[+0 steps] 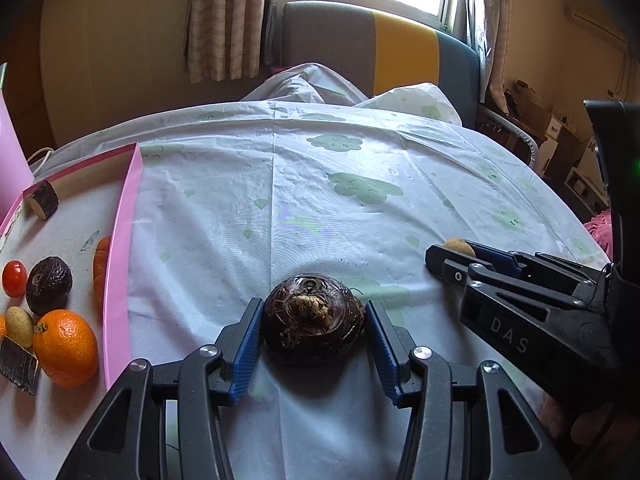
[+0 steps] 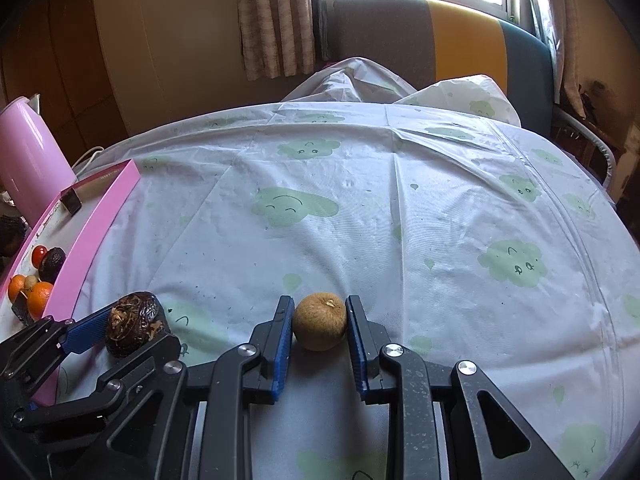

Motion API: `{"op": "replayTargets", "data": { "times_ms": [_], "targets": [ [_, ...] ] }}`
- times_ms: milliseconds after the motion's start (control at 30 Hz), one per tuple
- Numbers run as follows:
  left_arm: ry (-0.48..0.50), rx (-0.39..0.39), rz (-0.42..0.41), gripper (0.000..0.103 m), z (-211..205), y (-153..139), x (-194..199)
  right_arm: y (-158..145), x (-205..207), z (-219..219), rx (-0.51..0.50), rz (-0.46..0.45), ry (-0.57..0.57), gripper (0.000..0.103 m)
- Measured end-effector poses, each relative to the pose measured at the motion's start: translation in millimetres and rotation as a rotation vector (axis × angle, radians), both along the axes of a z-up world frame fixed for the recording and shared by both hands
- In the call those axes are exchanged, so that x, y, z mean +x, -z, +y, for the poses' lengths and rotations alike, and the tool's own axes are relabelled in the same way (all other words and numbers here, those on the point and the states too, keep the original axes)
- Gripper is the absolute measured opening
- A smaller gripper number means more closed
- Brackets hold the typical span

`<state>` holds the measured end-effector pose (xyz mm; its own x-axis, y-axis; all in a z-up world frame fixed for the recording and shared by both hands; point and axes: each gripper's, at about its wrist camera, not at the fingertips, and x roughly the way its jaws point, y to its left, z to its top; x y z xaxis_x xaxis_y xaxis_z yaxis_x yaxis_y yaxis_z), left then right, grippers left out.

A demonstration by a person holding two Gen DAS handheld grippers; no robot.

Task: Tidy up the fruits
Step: 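Carry the dark round root toward the tray with the left tool while the right tool holds the beige ball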

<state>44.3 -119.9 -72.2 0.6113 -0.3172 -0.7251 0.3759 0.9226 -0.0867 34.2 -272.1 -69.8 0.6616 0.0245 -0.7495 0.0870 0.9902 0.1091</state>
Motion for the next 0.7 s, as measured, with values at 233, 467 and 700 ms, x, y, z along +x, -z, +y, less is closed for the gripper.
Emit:
{"op": "replayTargets", "data": {
  "times_ms": [233,467,700],
  "targets": [
    [0.001,0.002,-0.005,0.051,0.4,-0.2,-0.6,0.2,0.2,0.8,-0.005,-0.001,0.000,0.027],
    [0.000,0.002,-0.005,0.051,0.0,-0.1,-0.7,0.3,0.4,1.7,-0.007,-0.005,-0.001,0.026],
    [0.011,0.018,0.016,0.051,-1.5,-5.3,-0.2,0.1,-0.6,1.4,-0.007,-0.010,-0.001,0.026]
  ]
}}
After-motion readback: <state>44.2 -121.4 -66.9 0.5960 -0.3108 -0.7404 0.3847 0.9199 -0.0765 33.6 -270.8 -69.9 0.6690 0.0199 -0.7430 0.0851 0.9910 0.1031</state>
